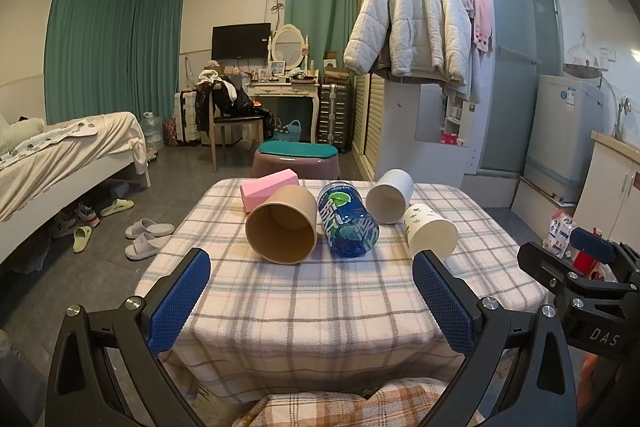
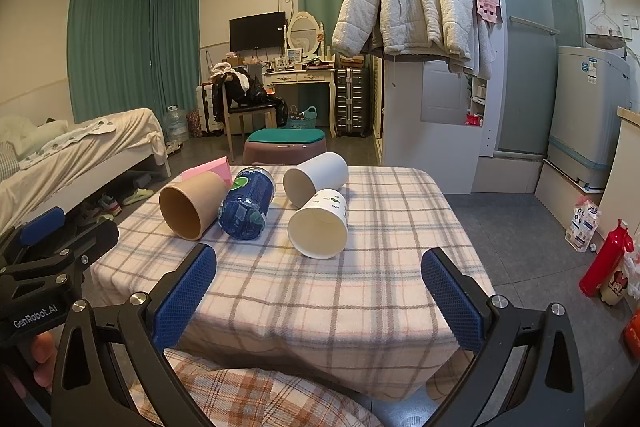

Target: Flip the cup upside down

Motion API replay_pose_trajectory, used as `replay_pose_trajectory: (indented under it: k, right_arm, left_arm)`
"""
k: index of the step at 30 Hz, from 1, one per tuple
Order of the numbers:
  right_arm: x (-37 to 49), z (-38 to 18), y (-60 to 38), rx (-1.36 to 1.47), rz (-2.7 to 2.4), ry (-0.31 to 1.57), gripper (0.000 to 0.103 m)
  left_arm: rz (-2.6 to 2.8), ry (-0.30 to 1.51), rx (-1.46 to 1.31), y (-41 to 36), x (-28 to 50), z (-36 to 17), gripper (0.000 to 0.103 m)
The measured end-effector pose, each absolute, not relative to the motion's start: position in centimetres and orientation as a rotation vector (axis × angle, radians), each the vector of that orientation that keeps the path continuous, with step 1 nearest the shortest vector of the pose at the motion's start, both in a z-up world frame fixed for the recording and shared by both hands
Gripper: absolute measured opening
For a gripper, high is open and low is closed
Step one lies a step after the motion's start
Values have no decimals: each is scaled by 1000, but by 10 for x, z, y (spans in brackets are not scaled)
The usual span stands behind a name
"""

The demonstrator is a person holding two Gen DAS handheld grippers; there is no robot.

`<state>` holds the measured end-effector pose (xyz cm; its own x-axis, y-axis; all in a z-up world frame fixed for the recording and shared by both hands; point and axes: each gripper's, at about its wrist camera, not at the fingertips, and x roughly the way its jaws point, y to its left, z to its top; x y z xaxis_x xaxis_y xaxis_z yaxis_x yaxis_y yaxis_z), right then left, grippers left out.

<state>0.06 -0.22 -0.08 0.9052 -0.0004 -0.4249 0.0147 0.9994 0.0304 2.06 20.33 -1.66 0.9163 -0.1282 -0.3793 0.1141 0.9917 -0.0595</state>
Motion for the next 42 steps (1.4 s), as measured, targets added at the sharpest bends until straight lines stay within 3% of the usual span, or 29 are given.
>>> replay_pose_trajectory:
  k: [42]
  right_arm:
    - [3, -10, -3, 40, -7, 452, 103]
  left_arm:
    - [-131, 404, -34, 205, 21, -26, 103]
